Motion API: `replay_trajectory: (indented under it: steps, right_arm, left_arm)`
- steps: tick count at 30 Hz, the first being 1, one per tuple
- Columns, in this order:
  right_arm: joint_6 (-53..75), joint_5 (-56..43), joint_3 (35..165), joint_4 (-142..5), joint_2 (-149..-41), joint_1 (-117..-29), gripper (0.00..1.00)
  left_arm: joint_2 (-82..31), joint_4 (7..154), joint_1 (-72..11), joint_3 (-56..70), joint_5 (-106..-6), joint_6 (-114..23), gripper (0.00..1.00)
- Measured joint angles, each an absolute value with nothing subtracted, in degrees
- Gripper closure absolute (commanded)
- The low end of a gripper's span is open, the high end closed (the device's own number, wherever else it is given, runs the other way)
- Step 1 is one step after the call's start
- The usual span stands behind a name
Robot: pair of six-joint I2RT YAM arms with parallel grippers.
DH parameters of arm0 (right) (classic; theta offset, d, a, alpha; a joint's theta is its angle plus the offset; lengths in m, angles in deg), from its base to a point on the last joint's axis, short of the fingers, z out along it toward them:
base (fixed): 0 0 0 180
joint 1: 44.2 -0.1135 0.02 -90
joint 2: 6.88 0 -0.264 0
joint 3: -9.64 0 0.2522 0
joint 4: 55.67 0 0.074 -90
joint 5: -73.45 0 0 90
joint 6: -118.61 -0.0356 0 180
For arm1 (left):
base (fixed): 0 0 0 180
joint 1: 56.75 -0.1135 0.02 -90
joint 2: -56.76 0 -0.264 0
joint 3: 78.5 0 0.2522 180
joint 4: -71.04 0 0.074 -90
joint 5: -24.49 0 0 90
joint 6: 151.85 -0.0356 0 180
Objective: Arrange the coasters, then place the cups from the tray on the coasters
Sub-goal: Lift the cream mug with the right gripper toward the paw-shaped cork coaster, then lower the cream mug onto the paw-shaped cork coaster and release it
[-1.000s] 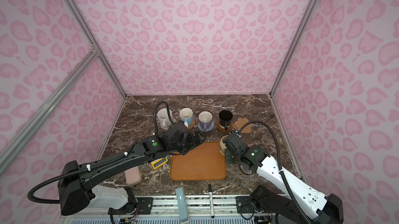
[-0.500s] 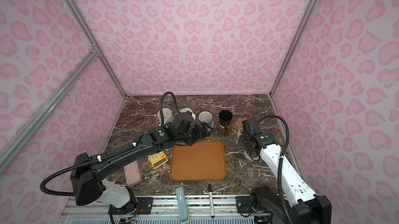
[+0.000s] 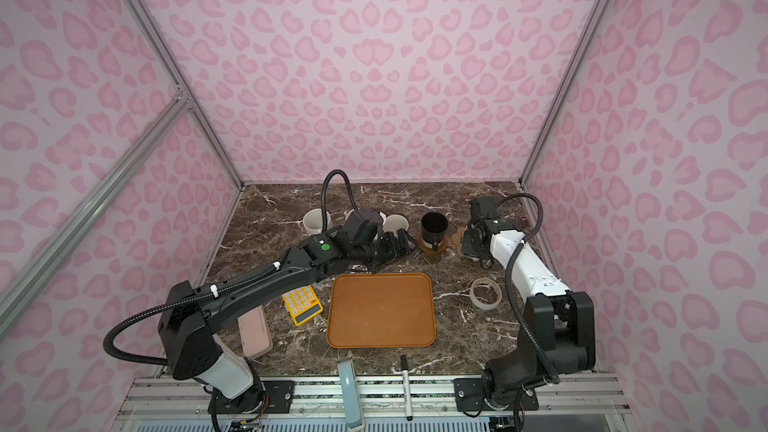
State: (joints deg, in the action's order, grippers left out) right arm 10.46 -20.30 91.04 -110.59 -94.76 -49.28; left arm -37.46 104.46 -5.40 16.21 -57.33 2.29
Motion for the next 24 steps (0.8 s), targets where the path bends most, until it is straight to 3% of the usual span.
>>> replay_trajectory:
  steps: [15, 24]
  right_arm:
    - [17.7, -19.4, 97.7, -106.4, -104.2, -48.2, 1.0]
    - [18.3, -19.6, 95.2, -103.9, -104.5, -47.8, 1.0]
  left_arm:
    - [-39.6, 104.4, -5.6, 17.2, -56.3, 2.0, 0.03]
    - [-39.6, 104.2, -5.2, 16.5, -56.3, 2.2, 0.03]
